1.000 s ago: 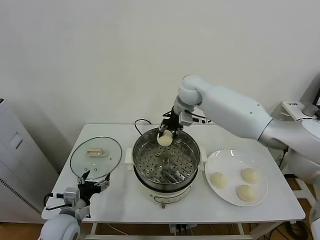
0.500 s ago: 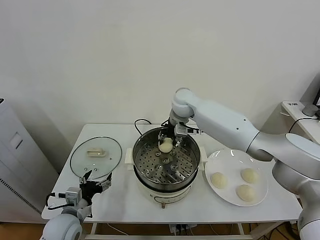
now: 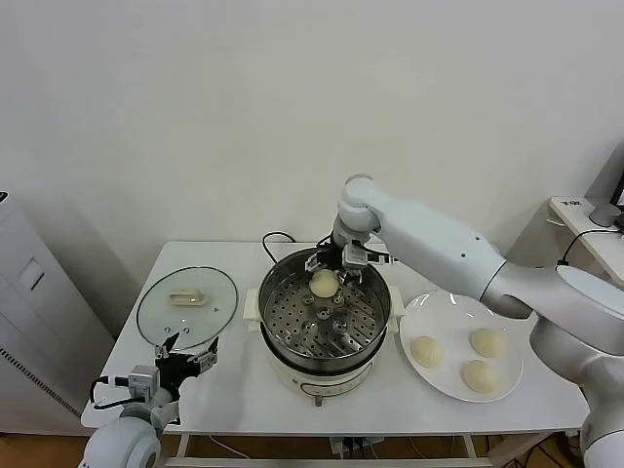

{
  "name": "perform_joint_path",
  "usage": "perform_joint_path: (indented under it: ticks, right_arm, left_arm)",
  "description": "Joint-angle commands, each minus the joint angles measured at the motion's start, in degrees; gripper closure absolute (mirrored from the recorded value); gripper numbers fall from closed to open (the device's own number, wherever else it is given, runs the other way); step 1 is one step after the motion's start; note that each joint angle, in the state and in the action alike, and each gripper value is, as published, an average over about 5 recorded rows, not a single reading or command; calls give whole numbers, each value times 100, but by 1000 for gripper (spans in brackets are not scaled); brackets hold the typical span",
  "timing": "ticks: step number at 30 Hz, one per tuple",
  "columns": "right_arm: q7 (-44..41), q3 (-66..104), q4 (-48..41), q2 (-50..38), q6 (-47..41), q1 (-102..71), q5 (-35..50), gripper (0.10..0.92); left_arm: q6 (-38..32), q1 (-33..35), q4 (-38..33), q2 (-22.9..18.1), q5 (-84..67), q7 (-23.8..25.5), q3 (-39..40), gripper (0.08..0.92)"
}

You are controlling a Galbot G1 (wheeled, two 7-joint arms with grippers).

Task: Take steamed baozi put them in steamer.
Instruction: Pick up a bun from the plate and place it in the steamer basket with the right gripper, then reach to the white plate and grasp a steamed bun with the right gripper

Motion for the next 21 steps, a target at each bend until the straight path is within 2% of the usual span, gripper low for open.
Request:
perform_joint_path:
  ticks: [1,7,12,15,21]
  right_arm:
    - [-282,-1164,-5,-699,-608,1285,2808,203]
    - [-480,-2187,-172,-1254,-2078,2065,3866,203]
    - [-455,-3158,74,-1772,-3496,2671,4944,203]
    - [-404,-3469,220,-2101,-4061,2744,5144,203]
    - [-256,-3833,541,-2711,-4650,2676,5288,203]
  left_arm:
    - [8,16,-50,14,-16,-5,-10,177]
    - [10,12,-60,17,-23,-6,21,177]
    - [9,5,-85,37,-39,-5,16,177]
    - [7,13,-97,50,-58,-4,-6,177]
    - [5,11,-97,48,-82,-2,-20,177]
